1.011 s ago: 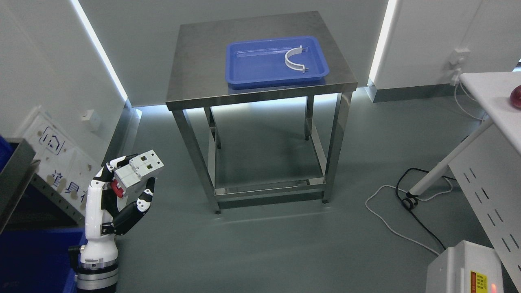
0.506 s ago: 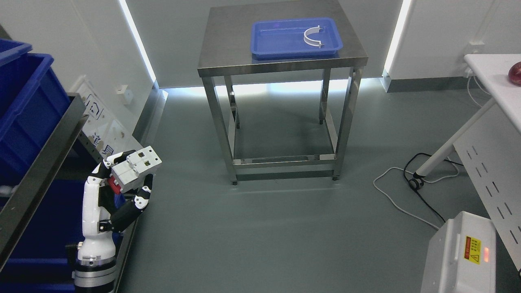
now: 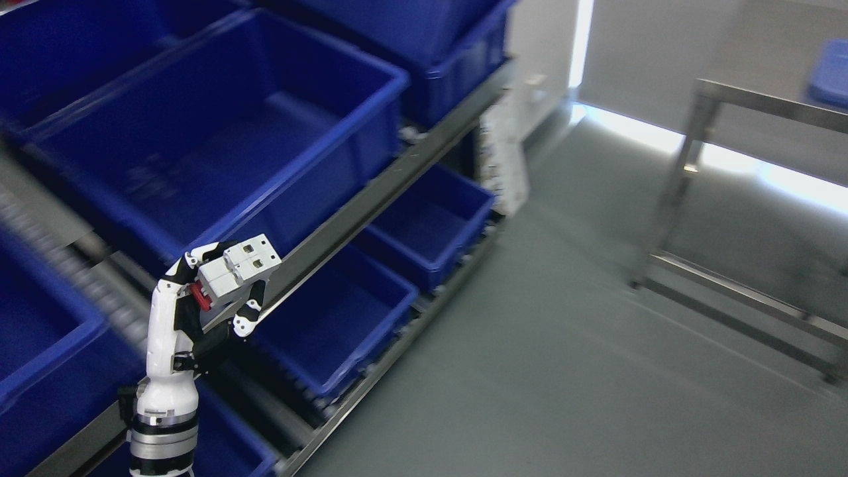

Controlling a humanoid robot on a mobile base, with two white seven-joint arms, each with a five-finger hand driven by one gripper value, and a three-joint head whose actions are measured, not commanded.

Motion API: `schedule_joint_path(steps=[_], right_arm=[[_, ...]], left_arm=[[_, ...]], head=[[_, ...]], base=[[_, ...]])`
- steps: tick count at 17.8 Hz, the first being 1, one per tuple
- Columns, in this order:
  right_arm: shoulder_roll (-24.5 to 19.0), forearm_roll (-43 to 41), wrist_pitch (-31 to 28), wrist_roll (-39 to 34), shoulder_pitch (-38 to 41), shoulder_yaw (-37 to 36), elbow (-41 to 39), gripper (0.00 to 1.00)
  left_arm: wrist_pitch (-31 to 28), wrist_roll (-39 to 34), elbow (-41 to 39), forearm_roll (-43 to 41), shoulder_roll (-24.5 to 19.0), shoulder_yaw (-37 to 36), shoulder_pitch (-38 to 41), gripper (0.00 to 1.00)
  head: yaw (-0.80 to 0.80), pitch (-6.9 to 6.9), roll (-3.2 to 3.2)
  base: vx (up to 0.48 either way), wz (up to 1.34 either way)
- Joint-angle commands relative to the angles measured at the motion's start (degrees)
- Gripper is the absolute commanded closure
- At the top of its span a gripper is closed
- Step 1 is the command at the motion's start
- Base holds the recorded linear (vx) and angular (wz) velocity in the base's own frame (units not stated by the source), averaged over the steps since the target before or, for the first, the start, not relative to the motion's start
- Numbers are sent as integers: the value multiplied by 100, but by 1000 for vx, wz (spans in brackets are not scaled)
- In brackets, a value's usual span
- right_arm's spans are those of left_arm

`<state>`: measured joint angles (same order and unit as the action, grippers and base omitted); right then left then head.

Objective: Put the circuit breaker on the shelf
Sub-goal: 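Hold the breaker in the left hand while turning toward the blue bin shelf, then move the left hand over the upper blue bin farther from the robot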

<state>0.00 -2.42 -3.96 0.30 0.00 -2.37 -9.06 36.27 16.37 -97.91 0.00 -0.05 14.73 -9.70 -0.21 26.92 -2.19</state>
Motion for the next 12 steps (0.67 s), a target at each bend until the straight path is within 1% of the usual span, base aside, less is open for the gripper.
schedule_joint_path(steps=[1,2,3,5,7,8,9,11,12], right_arm=[[100,-4,124,-12,88,0,1,0],[100,-4,124,-12,88,0,1,0],[100,-4,124,-12,88,0,1,0],[100,5,124,-12,88,0,1,0],[100,-4,124,-12,88,0,1,0],[100,-4,124,-12,88,0,1,0],[100,-4,124,-12,88,0,1,0],[100,5,124,-12,88,0,1,0],[100,-4,124,-12,88,0,1,0]], left_arm=[[-190,6,-18,-114,-95,-1583,-856,87],[-373,-29,-18,-114,-95,-1857,-1120,87],[-645,-46,-18,-114,-95,-1938,-1375,87],[-1443,-3,-9,-132,-95,-1747,-1692,87],[-2068,59,-9,-149,-95,-1439,-1973,87],[-2445,172,-9,-149,-256,-1377,-2114,87],[-2797,321,-9,-158,-546,-1350,-2272,87],[-3439,681,69,-158,-1266,-1376,-2544,87],[-3721,1014,322,-167,-1574,-1403,-2851,87]], head=[[0,0,0],[0,0,0],[0,0,0],[0,0,0],[0,-1,0],[0,-1,0],[0,-1,0],[0,-2,0],[0,-2,0]], base=[[-257,1811],[-242,1838],[-242,1838],[-115,1615],[-27,1213],[34,957],[34,957],[66,577],[69,350]])
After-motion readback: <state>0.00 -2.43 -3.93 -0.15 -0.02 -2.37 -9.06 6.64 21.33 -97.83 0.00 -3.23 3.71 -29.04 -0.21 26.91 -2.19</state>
